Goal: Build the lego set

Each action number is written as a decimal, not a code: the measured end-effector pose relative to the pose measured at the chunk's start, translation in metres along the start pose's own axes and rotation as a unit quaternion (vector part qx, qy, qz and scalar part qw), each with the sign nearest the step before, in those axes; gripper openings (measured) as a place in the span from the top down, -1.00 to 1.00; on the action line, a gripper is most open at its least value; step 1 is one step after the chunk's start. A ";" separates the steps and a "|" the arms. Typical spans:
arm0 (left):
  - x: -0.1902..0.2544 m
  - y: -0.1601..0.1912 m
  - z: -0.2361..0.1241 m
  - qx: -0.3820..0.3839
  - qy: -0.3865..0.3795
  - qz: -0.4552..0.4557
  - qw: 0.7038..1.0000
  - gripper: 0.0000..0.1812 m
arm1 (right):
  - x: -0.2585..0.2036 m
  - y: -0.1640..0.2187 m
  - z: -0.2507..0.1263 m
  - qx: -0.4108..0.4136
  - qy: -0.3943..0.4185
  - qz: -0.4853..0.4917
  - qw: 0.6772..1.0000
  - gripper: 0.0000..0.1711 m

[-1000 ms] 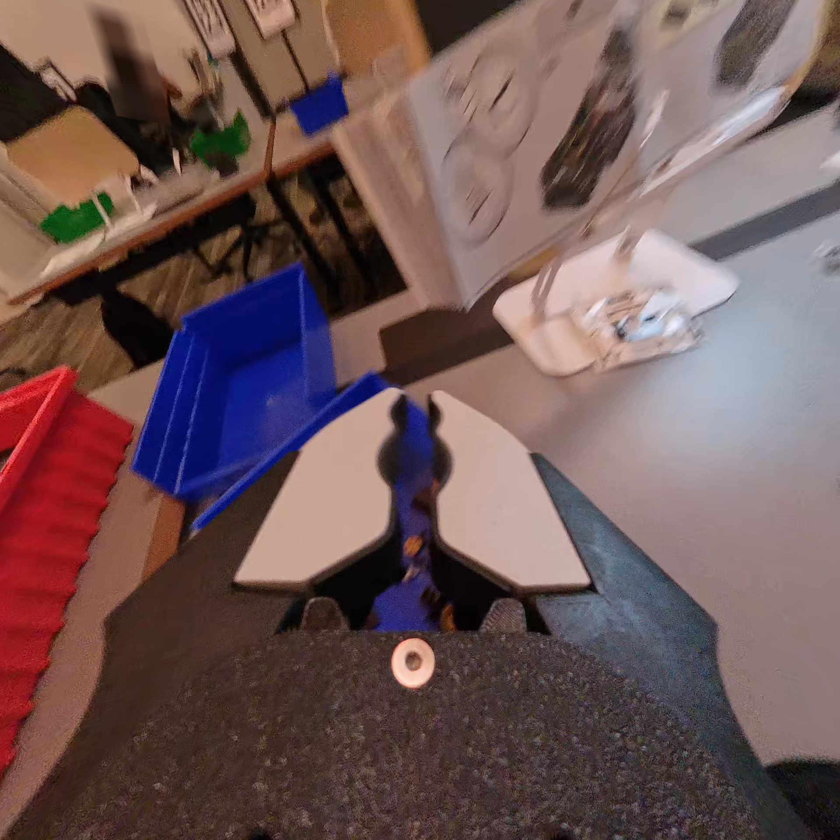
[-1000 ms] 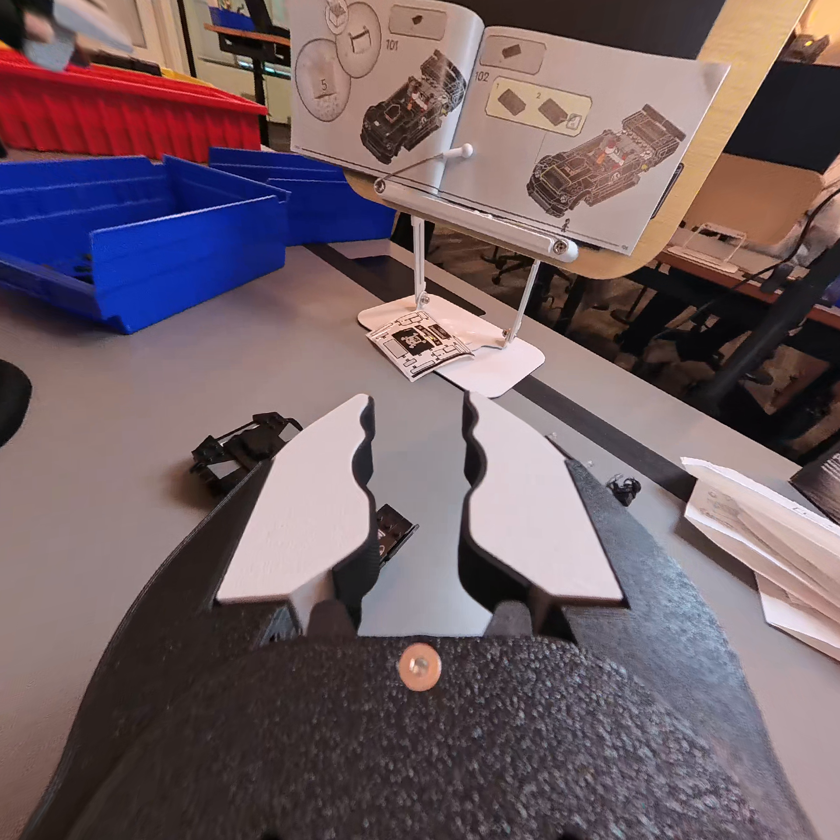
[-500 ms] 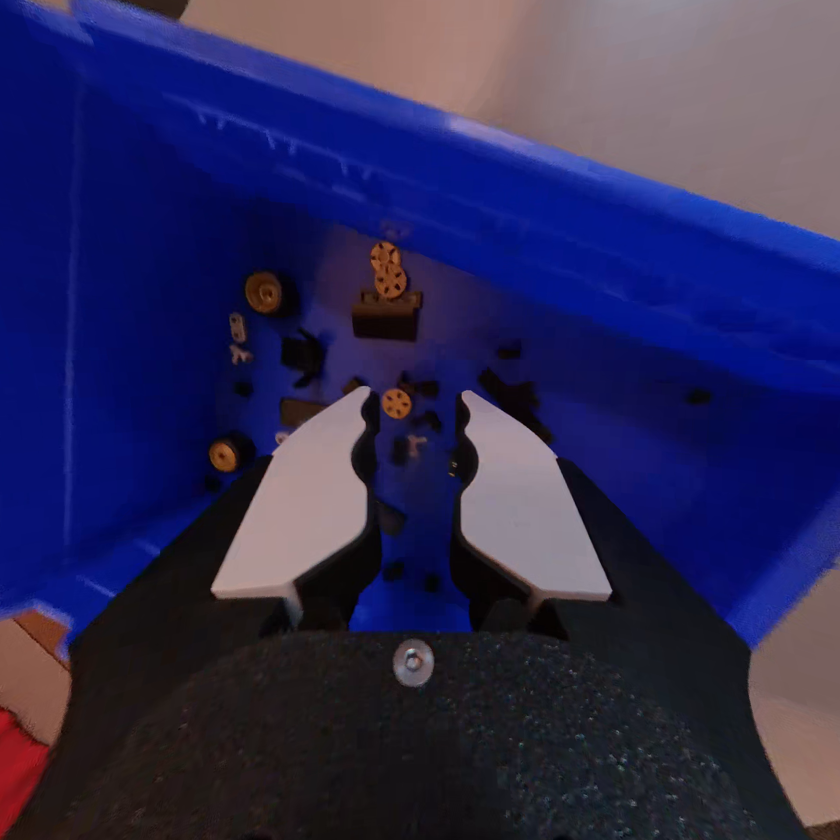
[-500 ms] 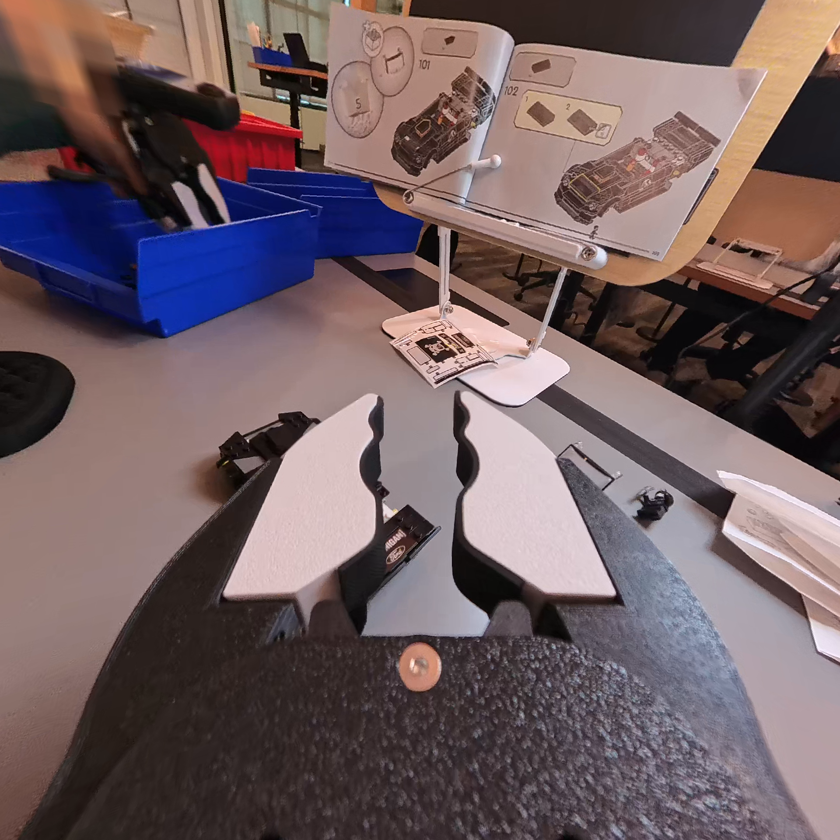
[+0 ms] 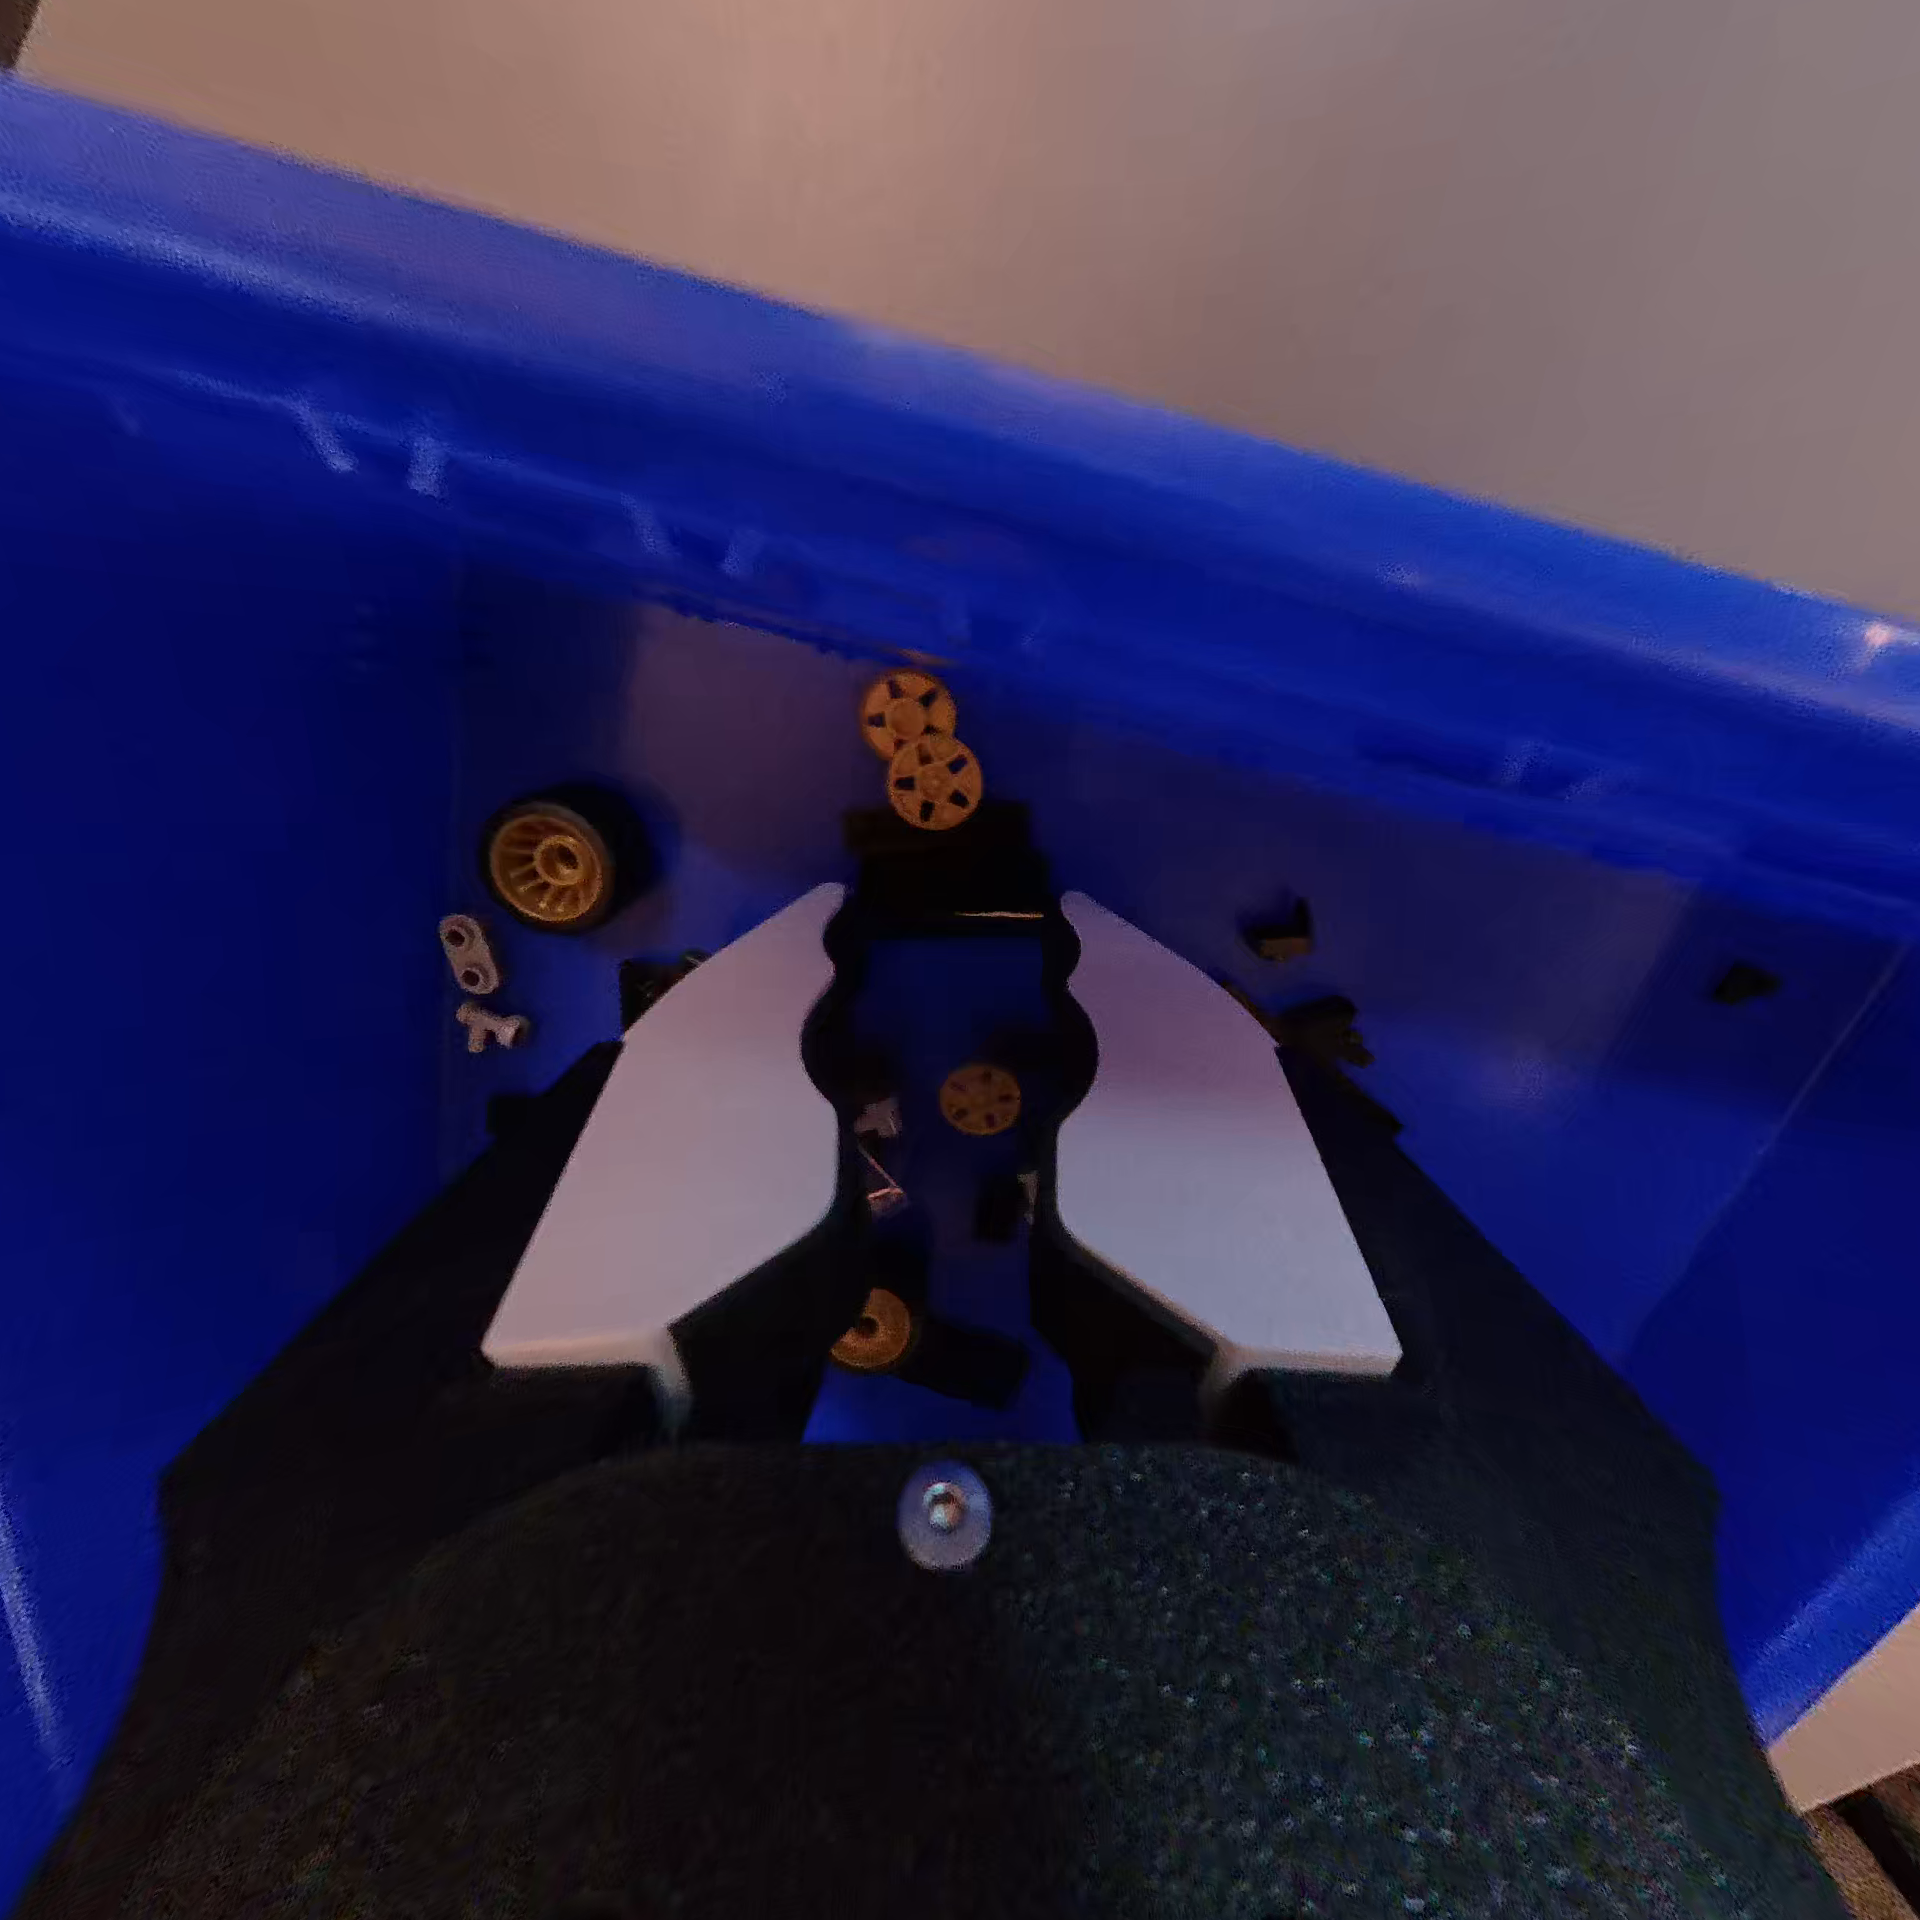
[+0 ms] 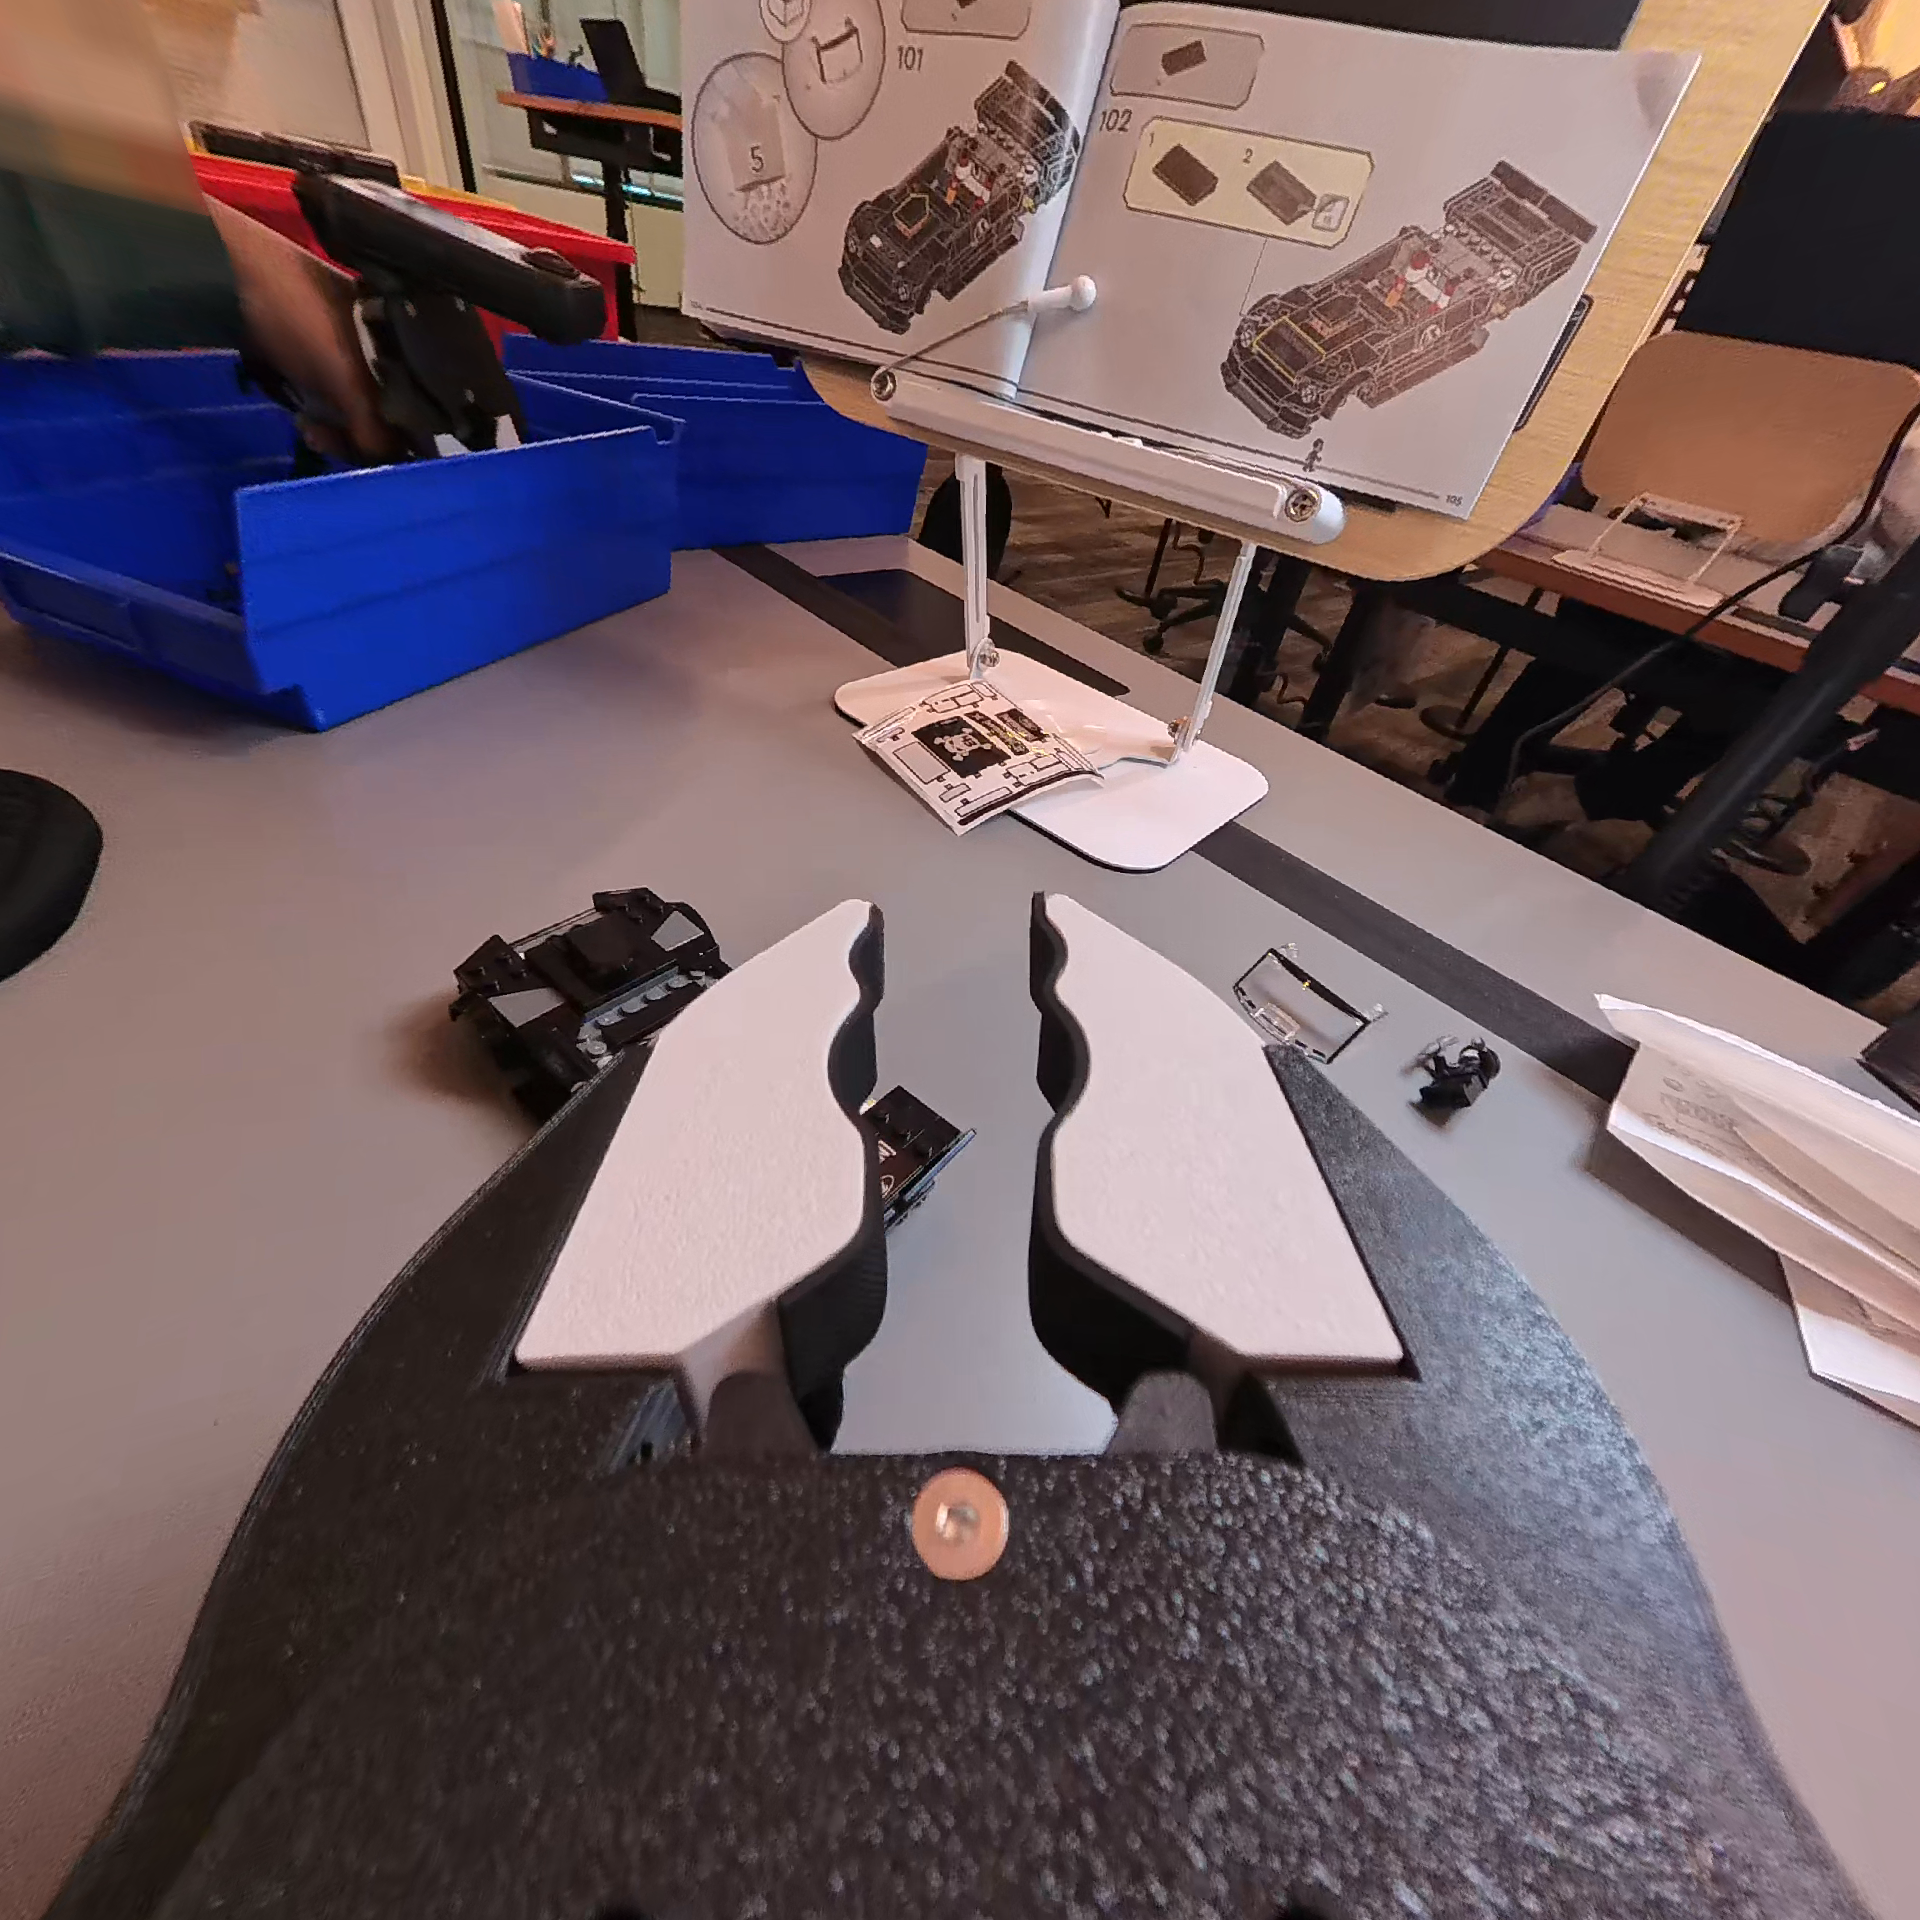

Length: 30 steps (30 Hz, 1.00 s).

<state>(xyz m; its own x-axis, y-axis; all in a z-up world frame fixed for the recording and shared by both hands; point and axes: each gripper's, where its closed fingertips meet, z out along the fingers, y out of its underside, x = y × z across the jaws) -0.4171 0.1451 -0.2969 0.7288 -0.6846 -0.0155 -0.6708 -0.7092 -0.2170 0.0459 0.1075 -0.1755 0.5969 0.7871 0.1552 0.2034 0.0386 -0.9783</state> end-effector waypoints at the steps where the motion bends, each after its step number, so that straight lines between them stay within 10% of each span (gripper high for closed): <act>1: 0.001 0.001 -0.002 -0.005 -0.006 0.004 1.000 0.63 | 0.000 0.000 0.000 -0.001 0.000 -0.001 1.000 0.69; 7: 0.032 -0.027 -0.081 0.072 -0.108 0.038 0.991 0.63 | -0.001 -0.003 -0.004 0.005 0.001 -0.005 1.000 0.71; 12: 0.186 -0.097 -0.139 0.203 -0.036 0.129 0.970 0.63 | -0.012 0.004 0.002 -0.015 -0.027 0.001 1.000 0.70; 18: 0.343 -0.122 -0.046 0.145 0.090 0.229 0.958 0.63 | -0.019 0.011 0.000 -0.030 -0.044 -0.015 0.998 0.69; 30: 0.382 -0.133 0.017 0.105 0.116 0.244 0.957 0.49 | -0.017 0.030 -0.003 -0.073 -0.049 -0.025 0.996 0.67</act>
<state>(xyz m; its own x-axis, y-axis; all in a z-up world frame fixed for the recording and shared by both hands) -0.0477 -0.0191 -0.2910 0.2696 -0.9618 0.0477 -0.8632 -0.2633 -0.4308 0.0444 0.0935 -0.2074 0.5065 0.8427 0.1826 0.3467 -0.0051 -0.9380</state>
